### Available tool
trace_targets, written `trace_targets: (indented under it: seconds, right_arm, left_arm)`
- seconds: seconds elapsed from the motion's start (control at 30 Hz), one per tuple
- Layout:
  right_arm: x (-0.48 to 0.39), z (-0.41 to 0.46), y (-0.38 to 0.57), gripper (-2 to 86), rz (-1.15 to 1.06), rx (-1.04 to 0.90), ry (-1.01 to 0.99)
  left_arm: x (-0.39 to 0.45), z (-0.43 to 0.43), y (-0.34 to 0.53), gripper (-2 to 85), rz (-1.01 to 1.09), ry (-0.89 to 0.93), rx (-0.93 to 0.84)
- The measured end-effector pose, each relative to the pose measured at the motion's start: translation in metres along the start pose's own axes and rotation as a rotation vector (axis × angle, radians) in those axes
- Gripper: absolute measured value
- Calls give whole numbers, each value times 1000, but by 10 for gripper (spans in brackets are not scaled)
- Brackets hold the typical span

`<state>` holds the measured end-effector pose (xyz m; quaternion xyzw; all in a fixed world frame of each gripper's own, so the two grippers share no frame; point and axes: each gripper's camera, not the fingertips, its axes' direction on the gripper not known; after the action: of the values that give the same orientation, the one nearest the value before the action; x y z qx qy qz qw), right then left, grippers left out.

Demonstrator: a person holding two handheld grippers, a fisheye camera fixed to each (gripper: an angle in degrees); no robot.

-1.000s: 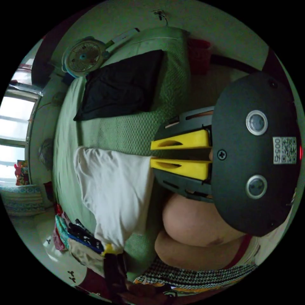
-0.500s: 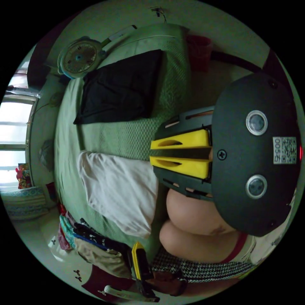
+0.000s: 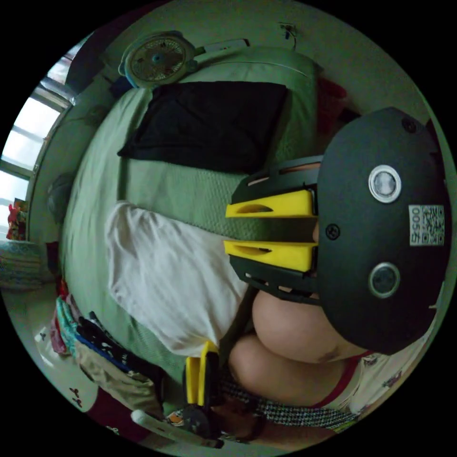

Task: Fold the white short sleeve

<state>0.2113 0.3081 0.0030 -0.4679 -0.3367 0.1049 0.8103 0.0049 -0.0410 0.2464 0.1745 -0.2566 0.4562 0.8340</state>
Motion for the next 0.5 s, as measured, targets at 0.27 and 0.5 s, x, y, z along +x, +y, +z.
trace_targets:
  seconds: [0.27,0.5]
  right_arm:
    - [11,-8,-103,95,66,129,-76]
    - [3,37,-167,98,115,-32,-93]
  left_arm:
    - [-8,-14,12,142,-9,69,4]
    - [-14,-40,28,140,-13,28,-24]
